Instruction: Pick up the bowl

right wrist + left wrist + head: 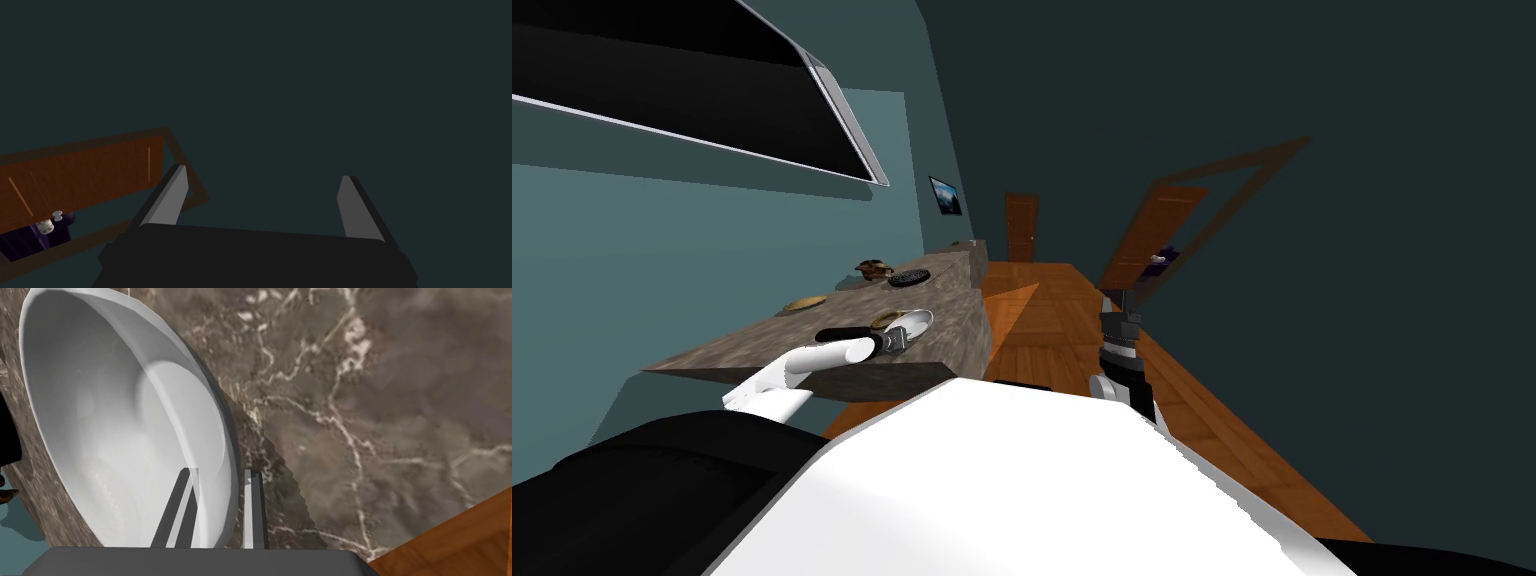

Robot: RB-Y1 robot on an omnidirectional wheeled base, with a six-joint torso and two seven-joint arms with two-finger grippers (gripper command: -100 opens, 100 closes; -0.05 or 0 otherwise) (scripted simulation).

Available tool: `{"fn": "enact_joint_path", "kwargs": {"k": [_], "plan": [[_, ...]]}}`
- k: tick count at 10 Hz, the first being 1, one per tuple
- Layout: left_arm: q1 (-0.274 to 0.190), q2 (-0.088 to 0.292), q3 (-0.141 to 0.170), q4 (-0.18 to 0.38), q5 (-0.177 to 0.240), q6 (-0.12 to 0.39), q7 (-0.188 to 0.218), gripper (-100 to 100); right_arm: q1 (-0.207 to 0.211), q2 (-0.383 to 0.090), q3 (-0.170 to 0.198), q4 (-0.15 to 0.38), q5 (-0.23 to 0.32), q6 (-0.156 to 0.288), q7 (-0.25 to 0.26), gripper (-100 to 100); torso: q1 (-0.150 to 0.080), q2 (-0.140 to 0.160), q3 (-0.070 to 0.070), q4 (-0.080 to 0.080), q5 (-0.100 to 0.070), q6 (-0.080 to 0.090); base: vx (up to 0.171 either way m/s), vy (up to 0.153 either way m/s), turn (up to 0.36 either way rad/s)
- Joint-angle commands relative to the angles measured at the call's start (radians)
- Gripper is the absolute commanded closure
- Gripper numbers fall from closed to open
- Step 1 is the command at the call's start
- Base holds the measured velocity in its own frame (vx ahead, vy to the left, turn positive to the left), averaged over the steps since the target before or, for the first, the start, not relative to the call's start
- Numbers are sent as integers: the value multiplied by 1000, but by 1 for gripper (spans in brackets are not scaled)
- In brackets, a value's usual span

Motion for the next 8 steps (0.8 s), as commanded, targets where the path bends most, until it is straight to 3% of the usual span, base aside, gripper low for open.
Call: {"fn": "enact_joint_path", "kwargs": {"k": [1,2,3,4,5,6,8], "plan": [[0,0,0,0,0,0,0,100,0,0,0,0,0,0,0,0,0,0,0,0,0,0,0,0,0],[0,0,0,0,0,0,0,100,0,0,0,0,0,0,0,0,0,0,0,0,0,0,0,0,0],[0,0,-1,0,0,1,0,0,0,0,0,0,0,0,0,0,0,0,0,0,-1,0,0,0,0],[-13,-28,5,-27,-22,28,-9,100,0,0,0,0,0,0,0,0,-1,1,1,1,-1,0,8,25,95],[-24,-63,13,-62,-46,62,-20,100,0,0,0,0,0,0,0,0,0,1,1,1,-1,-1,17,58,122],[-24,-63,13,-62,-46,62,-20,100,0,0,0,0,0,0,0,0,2,0,1,1,-1,0,13,50,42],[-47,-127,29,-130,-95,130,-42,100,0,0,0,0,0,0,0,0,1,1,1,1,-1,0,21,50,100]]}}
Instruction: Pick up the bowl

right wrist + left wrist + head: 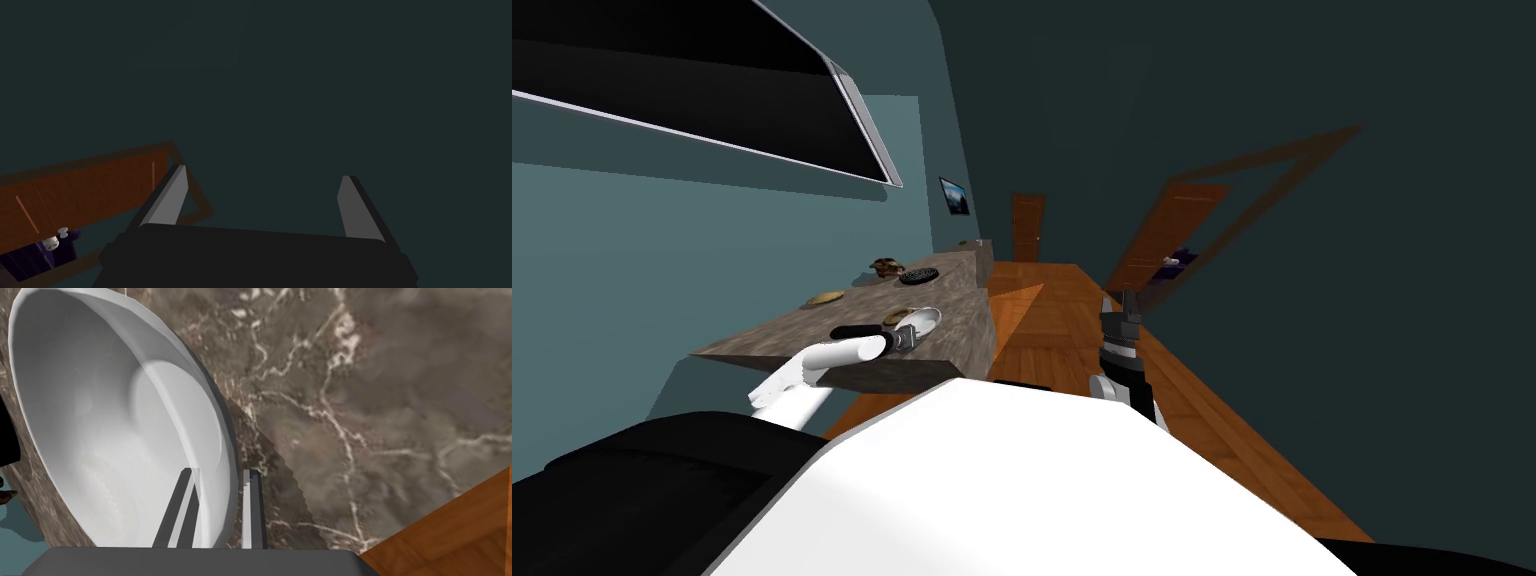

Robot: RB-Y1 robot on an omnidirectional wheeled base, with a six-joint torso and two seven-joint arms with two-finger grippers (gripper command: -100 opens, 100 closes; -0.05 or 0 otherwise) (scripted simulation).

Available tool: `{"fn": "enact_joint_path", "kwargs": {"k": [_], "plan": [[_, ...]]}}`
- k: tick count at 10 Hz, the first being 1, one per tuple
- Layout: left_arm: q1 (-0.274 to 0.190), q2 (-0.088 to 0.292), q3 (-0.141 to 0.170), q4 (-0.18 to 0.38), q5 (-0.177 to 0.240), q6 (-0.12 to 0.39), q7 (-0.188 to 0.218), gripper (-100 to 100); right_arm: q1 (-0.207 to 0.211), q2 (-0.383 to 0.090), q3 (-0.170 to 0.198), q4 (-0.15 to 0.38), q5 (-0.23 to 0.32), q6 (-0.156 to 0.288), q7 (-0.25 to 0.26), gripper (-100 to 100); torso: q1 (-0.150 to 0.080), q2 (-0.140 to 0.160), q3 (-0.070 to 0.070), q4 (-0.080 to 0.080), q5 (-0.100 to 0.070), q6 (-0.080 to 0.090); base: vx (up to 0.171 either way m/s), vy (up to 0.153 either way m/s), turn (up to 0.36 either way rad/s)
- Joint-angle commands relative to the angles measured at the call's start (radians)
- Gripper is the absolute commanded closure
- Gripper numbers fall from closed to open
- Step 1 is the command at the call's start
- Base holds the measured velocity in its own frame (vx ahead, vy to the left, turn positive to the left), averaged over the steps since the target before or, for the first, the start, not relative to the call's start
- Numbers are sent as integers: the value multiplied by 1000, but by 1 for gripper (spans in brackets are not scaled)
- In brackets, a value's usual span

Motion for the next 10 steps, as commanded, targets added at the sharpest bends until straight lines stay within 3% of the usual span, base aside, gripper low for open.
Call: {"fn": "enact_joint_path", "kwargs": {"k": [1,8,9,10], "plan": [[-17,-50,13,-50,-35,50,-24,100,0,0,0,0,0,0,0,0,0,0,0,0,0,0,32,57,118],[-74,-233,53,-226,-156,224,-80,100,0,0,0,0,0,0,0,0,-2,1,1,1,-2,1,20,46,76],[-70,-214,49,-208,-144,205,-71,100,0,0,0,0,0,0,0,0,-3,2,2,2,-2,0,11,16,10],[-71,-216,49,-211,-146,212,-73,0,0,0,0,0,0,0,0,0,-4,2,2,2,-2,1,0,0,0]]}}
